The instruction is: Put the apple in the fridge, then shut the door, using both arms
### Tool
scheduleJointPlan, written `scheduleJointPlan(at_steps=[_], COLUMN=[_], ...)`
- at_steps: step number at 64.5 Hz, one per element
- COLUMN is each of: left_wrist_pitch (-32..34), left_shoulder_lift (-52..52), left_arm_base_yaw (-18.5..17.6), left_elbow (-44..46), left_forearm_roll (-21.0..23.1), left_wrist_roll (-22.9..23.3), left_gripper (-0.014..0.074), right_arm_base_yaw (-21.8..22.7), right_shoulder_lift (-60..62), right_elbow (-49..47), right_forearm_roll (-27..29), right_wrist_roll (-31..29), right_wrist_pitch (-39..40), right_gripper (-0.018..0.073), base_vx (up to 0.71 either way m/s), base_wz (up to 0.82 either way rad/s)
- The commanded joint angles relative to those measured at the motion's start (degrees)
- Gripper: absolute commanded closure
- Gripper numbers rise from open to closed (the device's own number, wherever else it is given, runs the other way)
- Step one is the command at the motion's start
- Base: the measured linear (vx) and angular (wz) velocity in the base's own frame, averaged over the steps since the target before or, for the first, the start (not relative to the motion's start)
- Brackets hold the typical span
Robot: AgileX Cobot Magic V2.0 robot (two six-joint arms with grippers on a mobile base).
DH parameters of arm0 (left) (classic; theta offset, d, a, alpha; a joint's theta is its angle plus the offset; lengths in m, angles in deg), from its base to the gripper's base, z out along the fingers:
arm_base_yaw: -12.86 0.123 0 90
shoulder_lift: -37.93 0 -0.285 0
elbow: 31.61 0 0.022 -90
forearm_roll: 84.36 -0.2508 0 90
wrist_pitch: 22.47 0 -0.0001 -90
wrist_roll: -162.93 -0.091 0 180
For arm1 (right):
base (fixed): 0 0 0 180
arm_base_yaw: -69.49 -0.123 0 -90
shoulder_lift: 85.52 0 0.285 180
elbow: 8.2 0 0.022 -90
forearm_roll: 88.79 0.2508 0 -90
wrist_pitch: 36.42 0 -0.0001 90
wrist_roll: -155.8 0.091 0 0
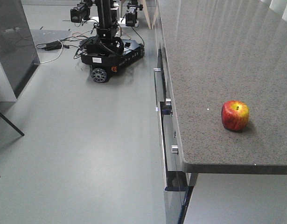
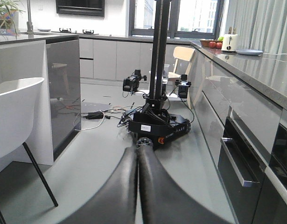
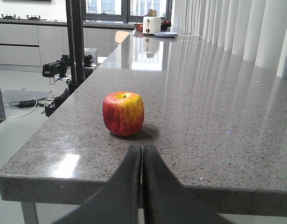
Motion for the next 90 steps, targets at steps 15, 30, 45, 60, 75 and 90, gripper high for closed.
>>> scheduleJointPlan(at_steps=[15,30,45,60,75,90], left_wrist_pitch=[4.0,4.0,4.0,4.0,4.0,4.0], left_shoulder_lift=[0.9,0.9,0.9,0.9,0.9,0.9], left_arm_base_yaw=[-0.4,-0.4,-0.4,-0.4,-0.4,-0.4], left_elbow=[-1.6,-1.6,-1.6,-1.6,-1.6,-1.6], left_forearm_roll=[0.0,0.0,0.0,0.0,0.0,0.0], left_wrist_roll=[0.5,0.5,0.5,0.5,0.5,0.5], left_gripper=[0.0602,0.0602,0.0602,0.0602,0.0602,0.0602], right_arm_base_yaw=[0.0,0.0,0.0,0.0,0.0,0.0], right_shoulder_lift=[0.6,0.6,0.6,0.6,0.6,0.5], right_elbow=[0.0,0.0,0.0,-0.1,-0.1,-1.9], right_forearm_roll=[-0.2,-0.2,-0.2,-0.2,8.7,23.5], right_wrist_roll=[-0.1,-0.1,-0.1,0.0,4.1,10.2], right_wrist_pitch=[4.5,4.5,4.5,4.9,11.2,12.7], right_gripper=[0.0561,0.0561,0.0561,0.0561,0.0561,0.0561], base_vx=[0.0,0.0,0.0,0.0,0.0,0.0], base_wz=[0.0,0.0,0.0,0.0,0.0,0.0])
